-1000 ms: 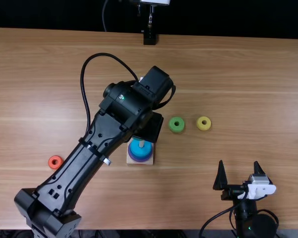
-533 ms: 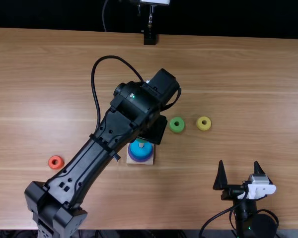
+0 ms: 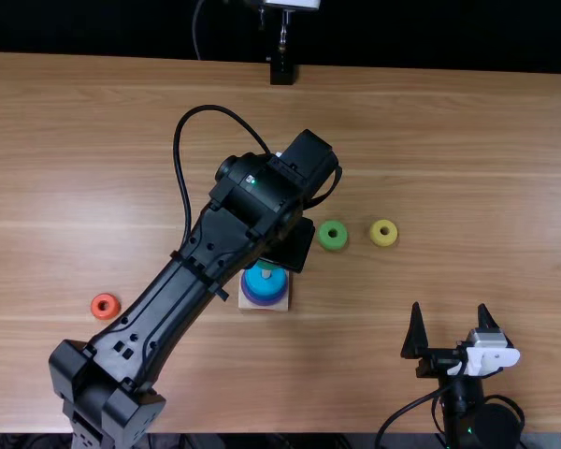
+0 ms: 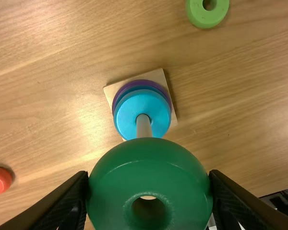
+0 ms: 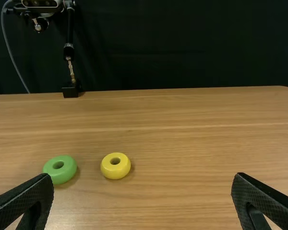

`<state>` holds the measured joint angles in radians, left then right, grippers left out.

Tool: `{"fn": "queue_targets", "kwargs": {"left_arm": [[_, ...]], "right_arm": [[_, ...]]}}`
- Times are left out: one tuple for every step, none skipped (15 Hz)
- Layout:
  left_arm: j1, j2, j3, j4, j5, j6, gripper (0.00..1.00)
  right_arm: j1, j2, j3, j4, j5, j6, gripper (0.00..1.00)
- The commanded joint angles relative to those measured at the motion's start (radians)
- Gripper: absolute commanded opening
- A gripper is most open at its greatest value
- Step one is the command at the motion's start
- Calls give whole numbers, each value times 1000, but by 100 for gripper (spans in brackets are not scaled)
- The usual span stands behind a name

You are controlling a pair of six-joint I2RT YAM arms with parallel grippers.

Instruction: Build the Hanoi tower: stack the rings onto the peg from bottom to top in this color order: purple, dark blue, light blue, dark green, light green, yellow, orange.

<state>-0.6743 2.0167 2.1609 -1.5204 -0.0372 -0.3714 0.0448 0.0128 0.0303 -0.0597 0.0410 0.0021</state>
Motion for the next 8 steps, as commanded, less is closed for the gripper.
{"fn": "queue_targets", "kwargs": {"left_arm": [[-5, 24, 28, -2, 4, -6, 0], [-5, 24, 25, 0, 4, -4, 3], [-5, 24, 22, -2, 4, -4, 23], [-5, 24, 22, -2, 4, -4, 39], [-5, 24, 20, 0, 4, -4, 56], [-4, 24, 20, 0, 4, -2, 71], [-2, 24, 20, -2, 4, -2, 83], [2, 24, 19, -2, 4, -2, 95]], "right_arm": [[-10, -13, -15, 7, -8, 3, 100], [-10, -13, -15, 7, -8, 3, 100], [-10, -13, -15, 7, -8, 3, 100], [-10, -13, -15, 7, -8, 3, 100], [-10, -13, -15, 7, -8, 3, 100], [-10, -13, -15, 7, -8, 3, 100], [-10, -13, -15, 7, -8, 3, 100], [-10, -13, -15, 7, -8, 3, 100]]}}
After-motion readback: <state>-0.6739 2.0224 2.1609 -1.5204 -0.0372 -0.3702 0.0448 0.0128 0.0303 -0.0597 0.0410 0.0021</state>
